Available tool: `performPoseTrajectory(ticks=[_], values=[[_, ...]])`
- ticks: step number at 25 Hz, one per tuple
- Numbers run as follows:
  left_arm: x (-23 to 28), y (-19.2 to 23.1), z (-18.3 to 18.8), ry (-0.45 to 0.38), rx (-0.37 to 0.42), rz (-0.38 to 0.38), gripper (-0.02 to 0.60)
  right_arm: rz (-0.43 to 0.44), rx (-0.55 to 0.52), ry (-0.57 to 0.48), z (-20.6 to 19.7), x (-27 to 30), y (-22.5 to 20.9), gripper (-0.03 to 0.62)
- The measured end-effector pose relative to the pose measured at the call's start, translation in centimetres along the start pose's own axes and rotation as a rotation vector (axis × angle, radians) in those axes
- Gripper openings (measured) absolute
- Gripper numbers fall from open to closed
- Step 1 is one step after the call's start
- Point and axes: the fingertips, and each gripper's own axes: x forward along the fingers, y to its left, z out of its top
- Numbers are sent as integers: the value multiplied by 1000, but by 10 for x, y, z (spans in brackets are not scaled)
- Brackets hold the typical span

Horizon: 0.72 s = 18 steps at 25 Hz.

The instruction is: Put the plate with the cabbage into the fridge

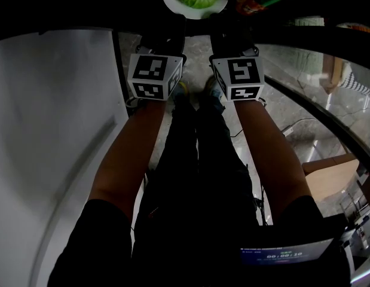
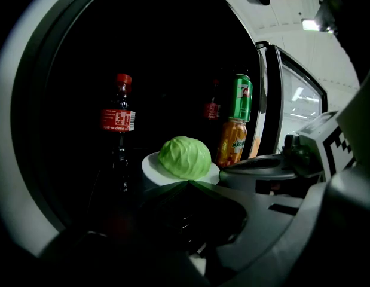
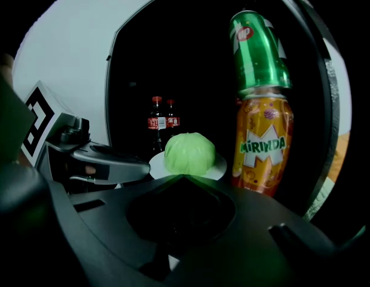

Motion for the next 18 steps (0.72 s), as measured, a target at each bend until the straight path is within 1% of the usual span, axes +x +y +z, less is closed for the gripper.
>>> performPoseTrajectory(ticks=[8,13,18], values=[[4,3,1,8,-20,14,2,13,10,-8,3,5,-2,5],[7,5,-2,20,-29,12,2,25,19,7,0,7,-3,5],[3,5,6,5,-14,14,2,21,24,-12,9,3,-3,5]])
